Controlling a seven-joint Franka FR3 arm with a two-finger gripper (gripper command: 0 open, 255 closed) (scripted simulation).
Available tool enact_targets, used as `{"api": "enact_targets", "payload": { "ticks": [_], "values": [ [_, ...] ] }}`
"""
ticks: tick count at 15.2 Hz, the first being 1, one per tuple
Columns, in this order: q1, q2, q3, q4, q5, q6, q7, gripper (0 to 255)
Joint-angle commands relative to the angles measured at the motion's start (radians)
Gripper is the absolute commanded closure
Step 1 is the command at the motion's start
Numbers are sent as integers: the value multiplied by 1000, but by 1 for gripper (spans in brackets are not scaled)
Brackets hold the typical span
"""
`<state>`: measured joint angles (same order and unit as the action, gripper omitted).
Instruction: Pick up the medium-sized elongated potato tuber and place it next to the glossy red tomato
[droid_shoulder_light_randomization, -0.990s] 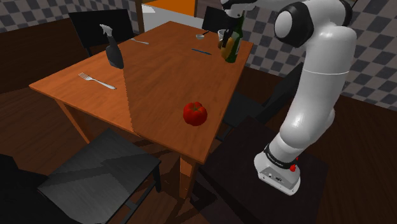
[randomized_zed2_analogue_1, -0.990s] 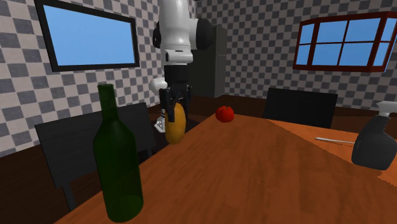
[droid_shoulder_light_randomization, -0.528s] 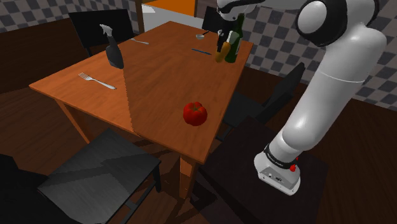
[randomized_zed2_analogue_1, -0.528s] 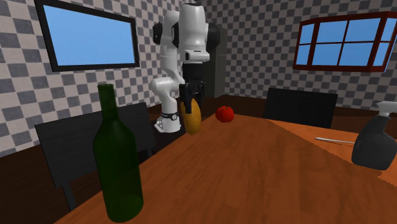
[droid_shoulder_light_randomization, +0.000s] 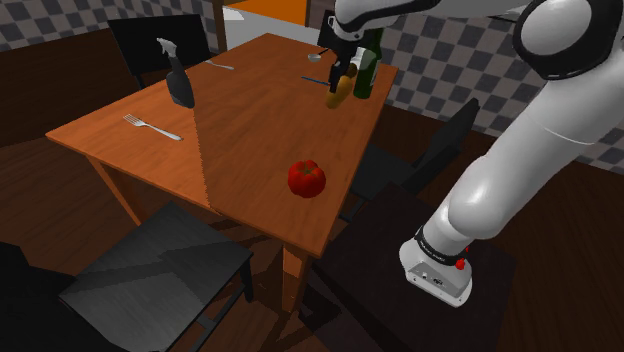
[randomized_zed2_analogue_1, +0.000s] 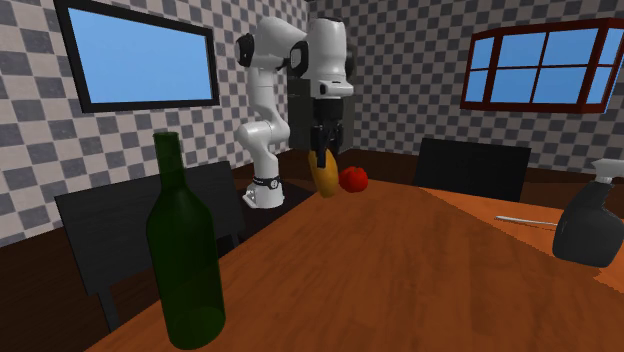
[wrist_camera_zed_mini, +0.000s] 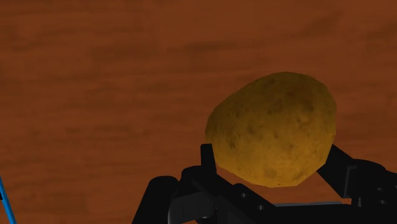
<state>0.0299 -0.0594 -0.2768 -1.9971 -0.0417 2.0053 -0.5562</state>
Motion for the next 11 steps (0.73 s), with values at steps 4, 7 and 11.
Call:
{"api": "enact_targets", "payload": {
  "ticks": [4, 7, 11],
  "values": [
    [50, -89, 68, -96, -25, 4, 131, 255],
    [80, -130, 112, -140, -30, 4, 207, 255],
    [119, -171, 173, -183, -29, 1, 307, 255]
  ]
}}
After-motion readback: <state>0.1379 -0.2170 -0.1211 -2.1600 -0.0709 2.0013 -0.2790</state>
